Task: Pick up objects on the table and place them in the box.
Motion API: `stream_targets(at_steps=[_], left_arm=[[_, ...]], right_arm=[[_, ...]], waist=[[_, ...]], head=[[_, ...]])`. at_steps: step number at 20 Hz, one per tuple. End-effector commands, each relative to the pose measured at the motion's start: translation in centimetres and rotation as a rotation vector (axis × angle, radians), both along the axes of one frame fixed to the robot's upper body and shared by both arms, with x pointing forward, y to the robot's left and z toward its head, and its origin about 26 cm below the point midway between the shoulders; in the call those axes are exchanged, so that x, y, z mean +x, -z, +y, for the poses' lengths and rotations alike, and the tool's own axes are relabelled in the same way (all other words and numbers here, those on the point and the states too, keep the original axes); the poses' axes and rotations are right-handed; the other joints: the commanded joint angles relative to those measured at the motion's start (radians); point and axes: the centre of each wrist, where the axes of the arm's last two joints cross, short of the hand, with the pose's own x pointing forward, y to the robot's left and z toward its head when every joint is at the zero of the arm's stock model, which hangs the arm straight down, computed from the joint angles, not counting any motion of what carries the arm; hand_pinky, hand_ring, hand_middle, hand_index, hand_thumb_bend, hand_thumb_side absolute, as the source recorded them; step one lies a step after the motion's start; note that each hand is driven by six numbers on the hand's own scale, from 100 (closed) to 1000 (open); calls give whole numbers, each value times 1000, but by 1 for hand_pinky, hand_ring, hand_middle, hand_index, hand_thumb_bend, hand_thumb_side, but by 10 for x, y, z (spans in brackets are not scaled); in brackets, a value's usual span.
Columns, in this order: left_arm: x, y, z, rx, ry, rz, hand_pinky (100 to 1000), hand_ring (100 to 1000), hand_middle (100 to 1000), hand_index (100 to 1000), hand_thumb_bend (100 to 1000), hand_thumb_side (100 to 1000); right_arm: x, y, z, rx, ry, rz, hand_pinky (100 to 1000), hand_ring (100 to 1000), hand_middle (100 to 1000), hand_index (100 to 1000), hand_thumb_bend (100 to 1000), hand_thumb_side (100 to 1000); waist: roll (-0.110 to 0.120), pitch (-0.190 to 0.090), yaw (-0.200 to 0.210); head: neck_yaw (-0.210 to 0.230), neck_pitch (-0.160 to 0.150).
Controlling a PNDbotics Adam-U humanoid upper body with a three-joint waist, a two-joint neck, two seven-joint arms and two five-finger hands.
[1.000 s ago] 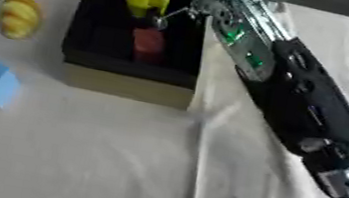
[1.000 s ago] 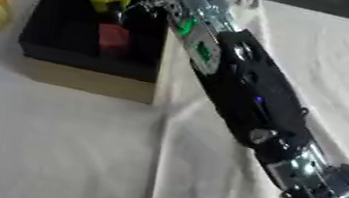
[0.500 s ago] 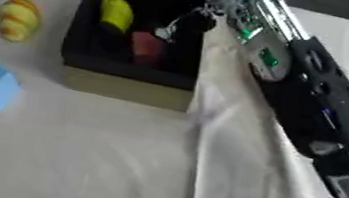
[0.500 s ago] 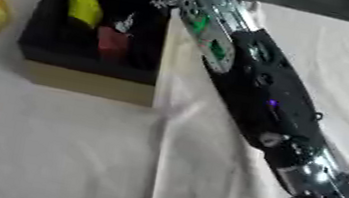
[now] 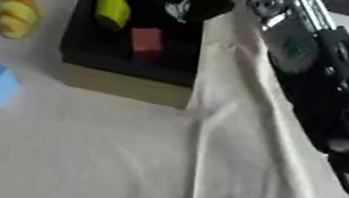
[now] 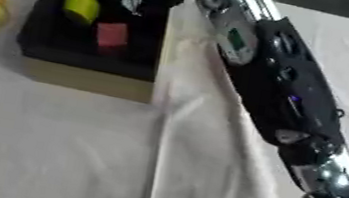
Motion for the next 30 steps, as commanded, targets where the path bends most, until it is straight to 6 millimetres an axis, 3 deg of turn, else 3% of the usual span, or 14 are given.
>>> stream_targets(at_steps=[1, 4, 6, 8, 13, 14, 15, 18, 24, 30], left_arm=[[-7, -7, 9, 61, -46, -26, 771, 764, 679, 833, 617, 536], [-10, 3, 21, 164, -110, -11, 773, 765, 679, 836, 634, 516], [-13, 8, 30, 264, -157, -13, 778, 770, 688, 846, 656, 507], [-16, 14, 38, 384, -212, -22, 779, 772, 690, 858, 673, 496], [-22, 26, 50, 683, -313, -1, 787, 780, 704, 877, 718, 489], [-23, 27, 52, 749, -326, 10, 792, 786, 707, 886, 765, 488], [-24, 27, 55, 834, -339, 24, 795, 790, 720, 889, 745, 485], [-28, 23, 61, 1081, -368, 61, 805, 801, 736, 879, 795, 439], [-31, 17, 65, 1389, -322, 178, 821, 816, 745, 864, 848, 329], [-29, 16, 61, 1494, -234, 225, 822, 817, 751, 869, 852, 296]], right_arm=[[-38, -29, -22, 76, -14, -116, 794, 777, 672, 823, 100, 130], [-83, -35, -50, 195, -16, -179, 761, 740, 631, 795, 100, 120], [-108, -34, -69, 299, -21, -205, 751, 728, 624, 779, 100, 342], [-115, -29, -89, 394, -21, -225, 753, 730, 627, 776, 100, 663], [-118, -9, -136, 574, -38, -307, 751, 723, 621, 756, 100, 627], [-118, -5, -144, 602, -37, -328, 750, 720, 619, 749, 100, 735], [-119, -1, -151, 626, -31, -349, 749, 719, 618, 746, 100, 608], [-121, 10, -166, 659, -9, -396, 749, 719, 618, 743, 100, 583], [-121, 23, -177, 685, 32, -428, 745, 709, 611, 737, 100, 596], [-120, 28, -177, 701, 36, -412, 742, 701, 604, 731, 100, 608]], waist=[[7, -45, -9], [11, -46, -30], [18, -47, -44], [26, -52, -60], [51, -67, -101], [55, -70, -108], [61, -75, -115], [75, -88, -130], [88, -102, -133], [87, -102, -140]], head=[[34, 8], [71, 13], [89, 18], [102, 25], [123, 45], [127, 50], [132, 57], [140, 73], [141, 91], [162, 95]])
